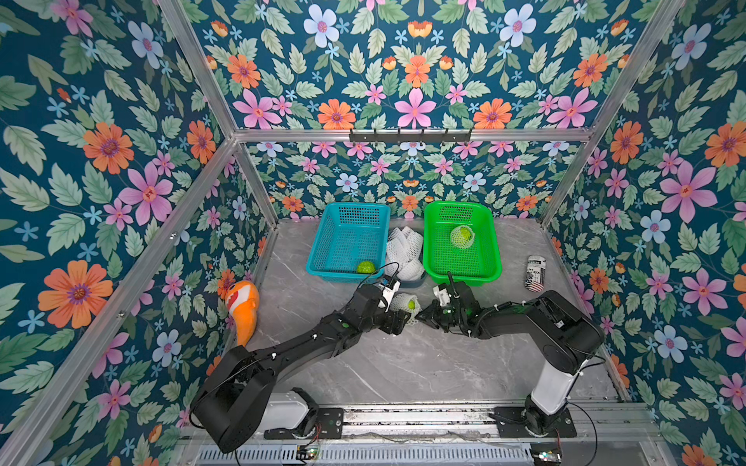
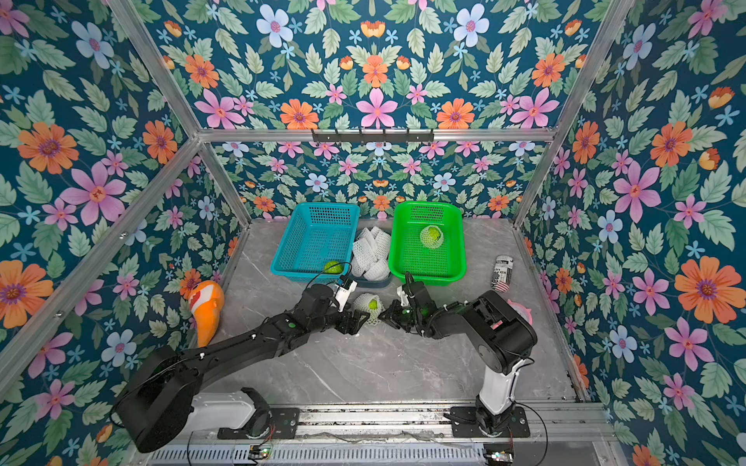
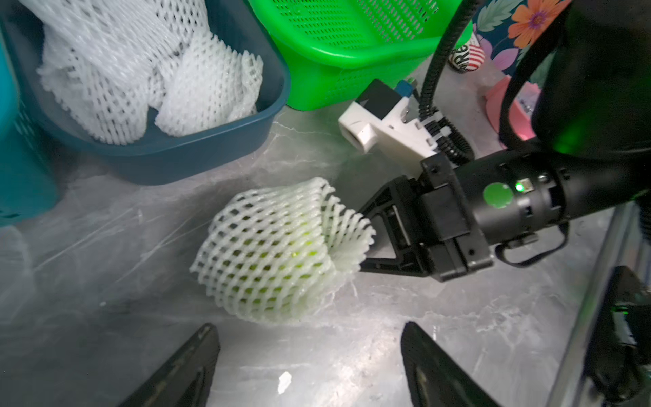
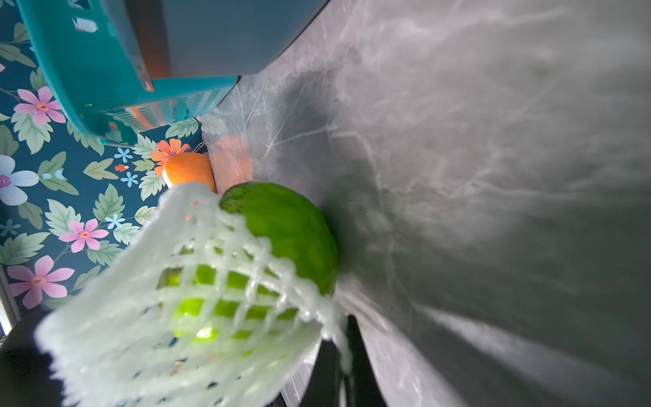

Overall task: Sleeve custard apples in foam nets
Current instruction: Put on the foam net on the custard apple.

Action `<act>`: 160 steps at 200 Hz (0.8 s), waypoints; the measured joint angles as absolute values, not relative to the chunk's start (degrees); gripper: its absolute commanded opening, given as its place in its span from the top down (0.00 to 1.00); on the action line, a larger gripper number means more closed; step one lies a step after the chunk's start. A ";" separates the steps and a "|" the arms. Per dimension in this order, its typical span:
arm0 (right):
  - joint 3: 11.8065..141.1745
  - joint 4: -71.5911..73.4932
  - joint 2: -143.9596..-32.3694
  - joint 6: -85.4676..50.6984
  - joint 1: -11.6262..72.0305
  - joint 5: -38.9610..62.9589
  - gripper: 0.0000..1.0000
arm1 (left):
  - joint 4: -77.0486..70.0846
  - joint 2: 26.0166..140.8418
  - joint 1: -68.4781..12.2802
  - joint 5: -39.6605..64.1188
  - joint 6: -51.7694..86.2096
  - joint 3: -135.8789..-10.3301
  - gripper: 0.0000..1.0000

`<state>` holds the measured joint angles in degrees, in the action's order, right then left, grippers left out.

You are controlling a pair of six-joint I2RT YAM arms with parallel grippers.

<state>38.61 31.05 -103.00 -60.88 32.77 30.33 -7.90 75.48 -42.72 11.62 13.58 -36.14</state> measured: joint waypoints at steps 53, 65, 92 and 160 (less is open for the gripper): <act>38.61 31.68 -103.35 -61.14 33.06 30.50 1.00 | -11.09 80.42 -43.86 9.13 9.74 -37.85 0.17; 38.57 31.97 -103.35 -61.30 33.06 30.50 1.00 | -11.75 81.21 -44.23 9.13 8.95 -38.09 0.17; 38.54 32.08 -103.35 -61.30 33.06 30.52 1.00 | -12.40 82.28 -45.30 8.95 8.16 -38.24 0.16; 37.95 33.74 -103.44 -62.00 33.50 30.83 1.00 | -13.69 87.57 -45.76 4.34 7.22 -40.58 0.18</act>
